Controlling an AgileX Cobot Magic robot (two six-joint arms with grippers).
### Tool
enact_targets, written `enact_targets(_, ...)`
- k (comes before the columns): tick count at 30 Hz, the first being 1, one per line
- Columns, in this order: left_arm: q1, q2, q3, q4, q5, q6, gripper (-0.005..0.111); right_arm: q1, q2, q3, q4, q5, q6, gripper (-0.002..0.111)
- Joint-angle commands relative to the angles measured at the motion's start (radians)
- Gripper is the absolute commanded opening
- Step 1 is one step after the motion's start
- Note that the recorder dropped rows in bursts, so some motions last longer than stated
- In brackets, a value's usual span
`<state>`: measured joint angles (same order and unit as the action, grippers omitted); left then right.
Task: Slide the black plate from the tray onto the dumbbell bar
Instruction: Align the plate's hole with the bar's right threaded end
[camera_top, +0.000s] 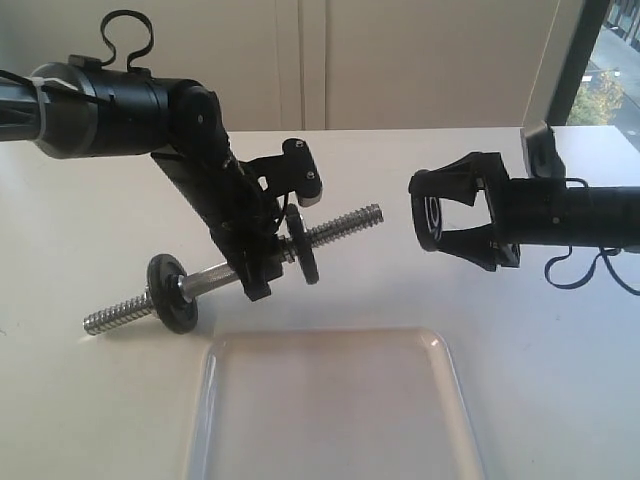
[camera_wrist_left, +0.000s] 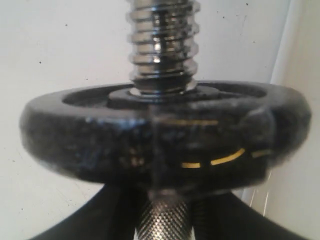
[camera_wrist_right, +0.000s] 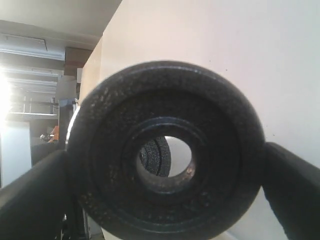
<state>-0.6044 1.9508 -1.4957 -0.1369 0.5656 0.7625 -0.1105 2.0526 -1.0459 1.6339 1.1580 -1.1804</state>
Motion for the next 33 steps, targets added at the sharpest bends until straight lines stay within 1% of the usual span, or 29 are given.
enact_targets(1,0.002,-0.057,-0.019,-0.055,-0.013,-0.007,0.000,0.034,0.007,-0.006,0.084,0.063,-0.025,0.000)
enact_targets(5,0.002,-0.057,-0.019,-0.059,-0.013,-0.005,0.000,0.061,0.026,-0.006,0.110,0.063,-0.027,0.000)
enact_targets(12,0.002,-0.057,-0.019,-0.062,-0.017,-0.005,0.000,0.073,0.032,-0.012,0.110,0.063,-0.019,0.000)
enact_targets(16,0.002,-0.057,-0.019,-0.062,-0.015,-0.005,0.000,0.114,0.032,-0.038,0.110,0.063,-0.019,0.000)
enact_targets(20,0.002,-0.057,-0.019,-0.062,-0.013,-0.005,0.000,0.115,0.032,-0.051,0.110,0.063,-0.019,0.000)
enact_targets(24,0.002,-0.057,-0.019,-0.062,-0.015,-0.005,0.000,0.115,0.028,-0.067,0.110,0.063,0.036,0.000)
enact_targets(33,0.002,-0.055,-0.019,-0.062,-0.021,-0.005,0.000,0.115,-0.009,-0.072,0.110,0.063,0.039,0.000)
